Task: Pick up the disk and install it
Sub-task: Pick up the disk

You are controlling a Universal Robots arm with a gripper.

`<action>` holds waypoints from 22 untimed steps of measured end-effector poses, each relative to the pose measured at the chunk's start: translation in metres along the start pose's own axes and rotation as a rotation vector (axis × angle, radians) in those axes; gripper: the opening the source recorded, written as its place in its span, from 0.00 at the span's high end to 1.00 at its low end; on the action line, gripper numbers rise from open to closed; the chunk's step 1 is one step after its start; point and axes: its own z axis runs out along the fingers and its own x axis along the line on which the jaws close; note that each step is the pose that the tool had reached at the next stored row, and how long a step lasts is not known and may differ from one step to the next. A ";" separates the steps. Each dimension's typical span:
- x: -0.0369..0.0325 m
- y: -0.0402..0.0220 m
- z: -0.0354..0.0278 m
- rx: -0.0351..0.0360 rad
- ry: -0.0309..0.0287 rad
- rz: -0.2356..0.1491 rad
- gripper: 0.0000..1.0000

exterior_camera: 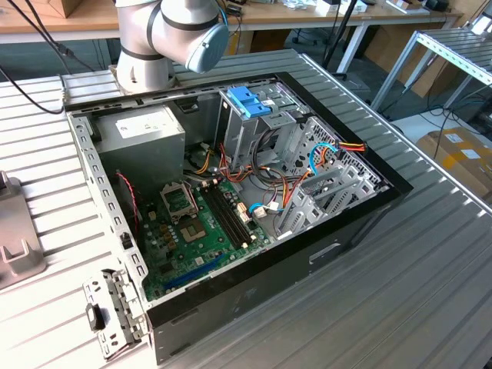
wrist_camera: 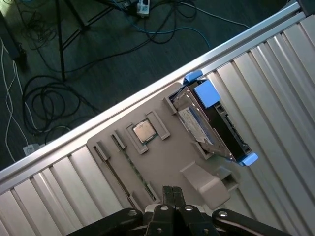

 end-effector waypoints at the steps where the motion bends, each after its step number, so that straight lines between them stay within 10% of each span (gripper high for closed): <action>1: 0.0000 0.0000 0.0000 -0.0001 0.0001 -0.004 0.89; 22: 0.0000 0.0000 0.0000 -0.0022 0.0041 -0.093 0.89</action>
